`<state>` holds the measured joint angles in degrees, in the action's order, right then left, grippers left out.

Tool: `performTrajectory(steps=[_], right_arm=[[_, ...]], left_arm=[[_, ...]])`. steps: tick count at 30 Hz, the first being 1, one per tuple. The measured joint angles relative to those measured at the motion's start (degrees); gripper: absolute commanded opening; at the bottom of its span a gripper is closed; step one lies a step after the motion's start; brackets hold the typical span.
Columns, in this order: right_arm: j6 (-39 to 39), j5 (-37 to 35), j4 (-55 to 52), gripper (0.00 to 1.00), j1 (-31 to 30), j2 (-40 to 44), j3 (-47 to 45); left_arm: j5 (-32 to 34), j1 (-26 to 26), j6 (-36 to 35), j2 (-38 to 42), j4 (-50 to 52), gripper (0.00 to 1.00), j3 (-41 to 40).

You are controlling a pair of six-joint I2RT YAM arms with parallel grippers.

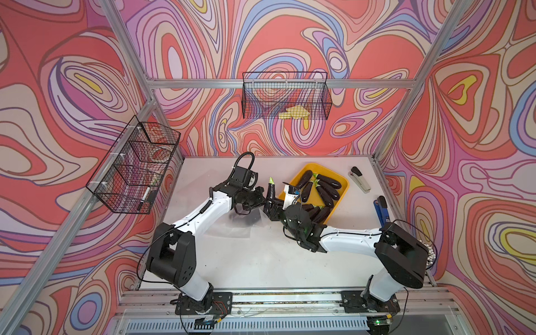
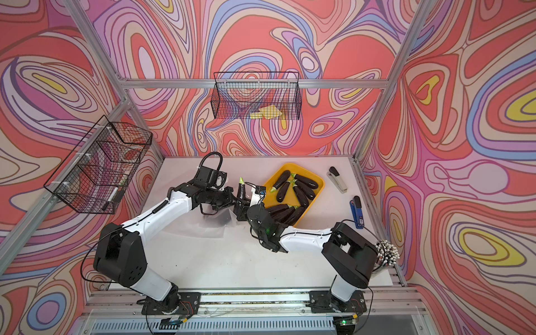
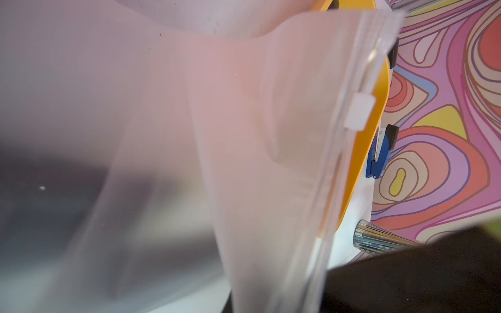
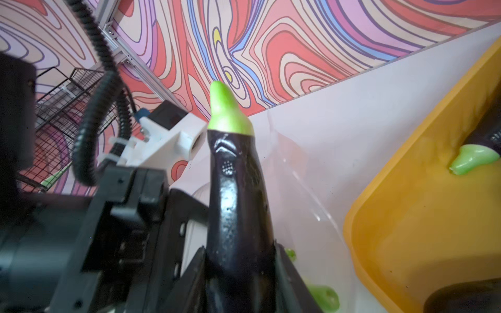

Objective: Place the eggplant in a zip-top bag and seal the zipper
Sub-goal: Place the eggplant in the zipper food storage bag.

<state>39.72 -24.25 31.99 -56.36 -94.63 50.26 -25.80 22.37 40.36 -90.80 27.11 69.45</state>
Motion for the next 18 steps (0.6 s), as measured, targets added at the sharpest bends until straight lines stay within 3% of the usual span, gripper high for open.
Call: performTrajectory(steps=[6,11,18], right_arm=[[0.74,-1.92,-2.99,0.48,-1.86,0.00,0.52],[1.40,-0.74,-9.20,0.63,-1.81,-0.63,2.51],[0.39,5.86,-16.74,0.65,0.74,-1.40,7.26]], left_arm=[[-0.59,-0.68,1.29,0.72,-0.35,0.00,-0.02],[-0.52,-0.63,1.46,1.29,-0.96,0.00,-0.02],[1.25,-0.68,-0.28,2.54,-0.72,0.00,-0.04]])
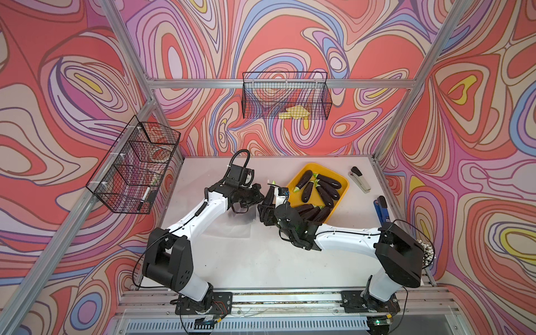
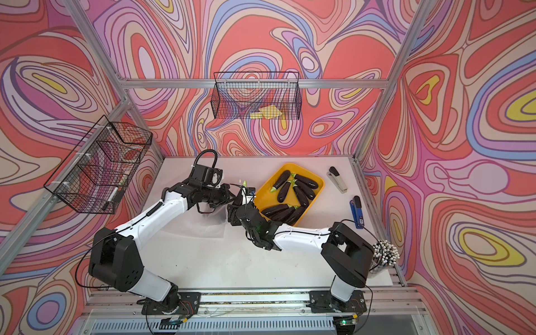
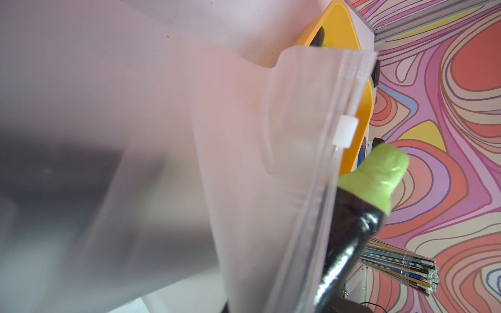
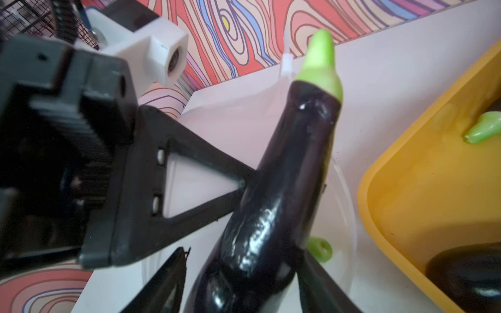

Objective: Place the eggplant in a zip-top bag and seal the zipper
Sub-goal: Place the eggplant in the zipper food storage bag.

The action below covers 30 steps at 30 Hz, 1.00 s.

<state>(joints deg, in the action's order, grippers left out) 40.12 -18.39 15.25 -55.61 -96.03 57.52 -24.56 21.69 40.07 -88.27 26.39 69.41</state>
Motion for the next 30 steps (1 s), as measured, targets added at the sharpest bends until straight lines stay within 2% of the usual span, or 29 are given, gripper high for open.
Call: performTrajectory(steps=[8,13,19,28,30], right_arm=[[-2.67,20.55,-11.08,0.65,14.47,1.64,5.31],[-5.49,29.09,-14.38,0.64,17.81,2.97,9.51],[-7.06,33.18,-16.70,0.63,19.71,2.91,9.86],[-8.33,37.79,-17.70,0.54,21.00,0.07,9.86],[-8.26,38.84,-18.03,0.50,20.98,-0.90,9.86]], left_arm=[[3.43,1.64,-4.00,0.07,1.88,0.00,0.00],[3.58,2.05,-4.70,0.07,1.86,0.00,-0.48],[3.67,2.05,-4.92,0.07,1.86,0.00,-1.07],[3.82,2.05,-5.55,0.09,1.88,0.00,-1.20],[3.82,2.05,-5.57,0.11,1.88,0.00,-1.20]])
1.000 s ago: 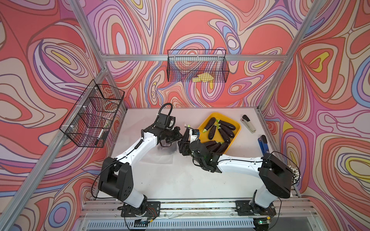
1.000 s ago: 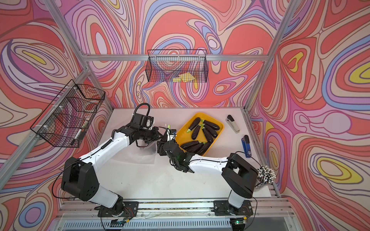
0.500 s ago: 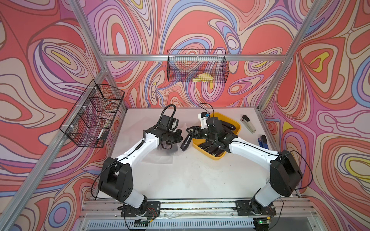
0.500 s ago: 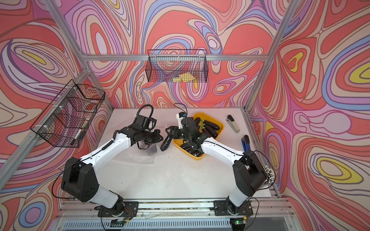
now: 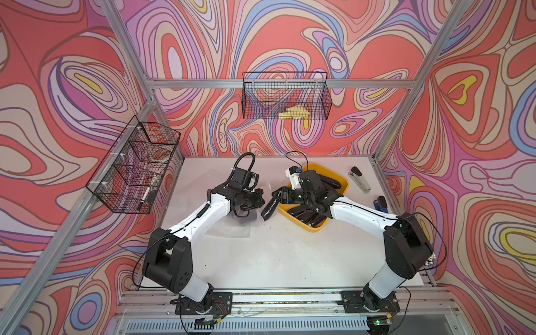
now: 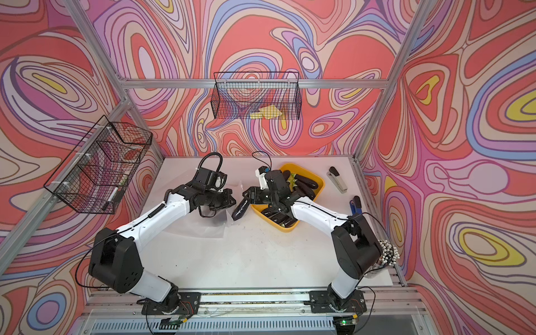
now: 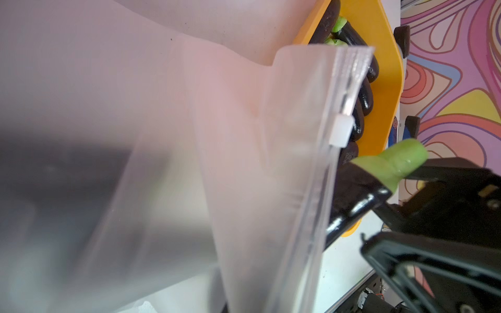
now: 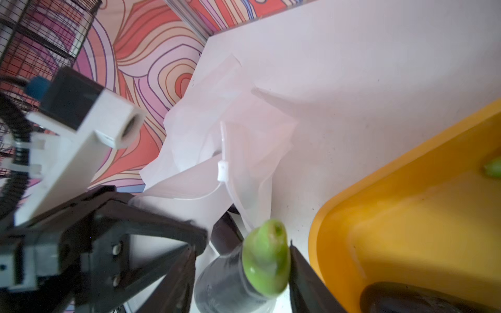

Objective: Place the eggplant in a zip-top bag and seal the zipper
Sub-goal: Place the eggplant in the zipper food storage bag.

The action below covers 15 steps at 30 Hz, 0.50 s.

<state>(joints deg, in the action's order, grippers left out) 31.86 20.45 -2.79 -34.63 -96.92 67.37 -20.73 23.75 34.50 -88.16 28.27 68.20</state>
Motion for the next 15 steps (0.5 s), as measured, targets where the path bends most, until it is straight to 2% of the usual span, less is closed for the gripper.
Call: performTrajectory(steps=[5,10,15], right_arm=[[0.83,1.49,0.22,0.33,0.02,-0.52,-0.66],[1.92,1.79,2.10,0.31,0.04,0.50,-2.82],[3.69,-2.03,9.79,0.28,-0.17,6.64,-10.67]], left_arm=[[0.22,0.00,0.00,0.00,0.02,0.00,0.00],[0.66,0.00,0.02,0.00,0.24,0.00,0.00],[0.17,0.00,0.09,0.00,0.33,0.00,0.00]])
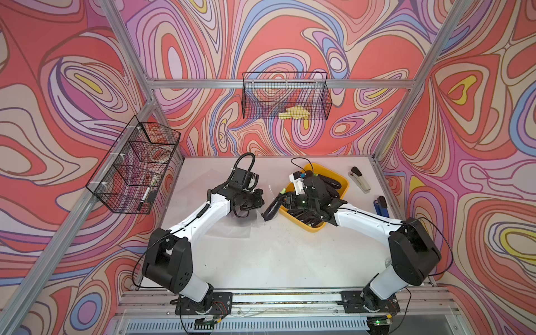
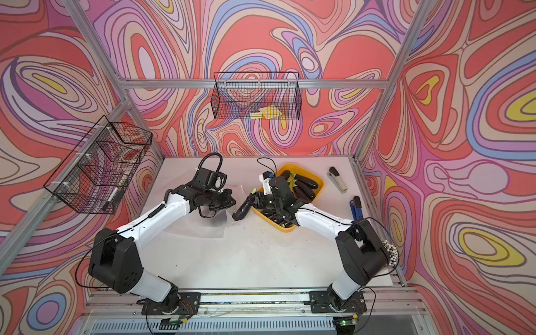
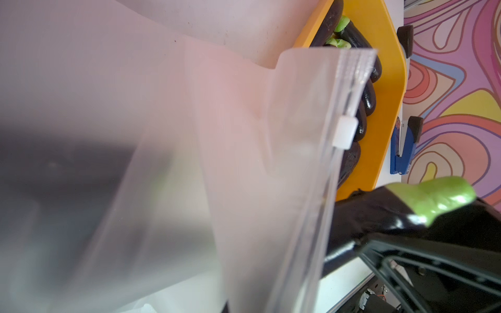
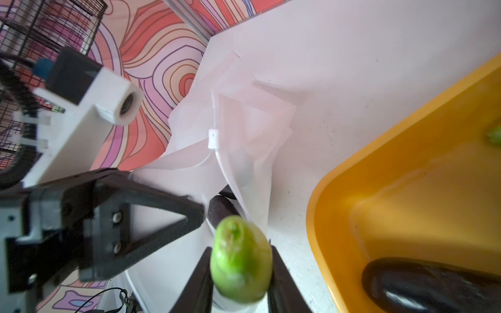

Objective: Place the eggplant in a zip-top bag and seal the zipper
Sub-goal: Place the eggplant in the zipper food storage bag.

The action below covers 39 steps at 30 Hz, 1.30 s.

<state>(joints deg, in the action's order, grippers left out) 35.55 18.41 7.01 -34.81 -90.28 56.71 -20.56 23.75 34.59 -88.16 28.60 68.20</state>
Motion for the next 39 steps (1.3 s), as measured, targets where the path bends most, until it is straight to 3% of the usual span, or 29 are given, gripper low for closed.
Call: performTrajectory(steps=[6,14,18,21,27,31,39], right_arm=[[0.96,-10.19,13.92,0.28,-4.15,0.63,-6.25],[-3.21,-23.67,20.55,0.29,-12.57,-5.44,-4.92],[-2.43,-23.45,20.72,0.39,-14.01,-7.21,-4.17],[-1.42,-21.75,18.16,0.57,-14.14,-7.26,-1.90],[-1.11,-16.92,8.87,0.68,-11.74,-5.51,3.39],[-1.55,-16.46,2.10,0.67,-8.13,-2.51,7.02],[-3.74,-14.53,-2.43,0.50,-4.09,1.14,9.05]], left_arm=[[-1.14,0.00,0.17,0.00,1.64,0.00,0.96],[-1.44,-0.17,1.27,0.02,2.95,0.00,2.64],[-2.05,-1.18,2.19,0.55,3.15,0.00,3.06],[-2.34,-2.45,2.51,1.01,3.26,0.00,3.41],[-2.36,-3.08,1.51,1.18,3.30,0.00,5.73],[-2.40,-3.06,1.03,1.18,3.74,0.00,5.18],[-1.40,-1.64,-0.20,1.18,4.42,0.00,4.13]])
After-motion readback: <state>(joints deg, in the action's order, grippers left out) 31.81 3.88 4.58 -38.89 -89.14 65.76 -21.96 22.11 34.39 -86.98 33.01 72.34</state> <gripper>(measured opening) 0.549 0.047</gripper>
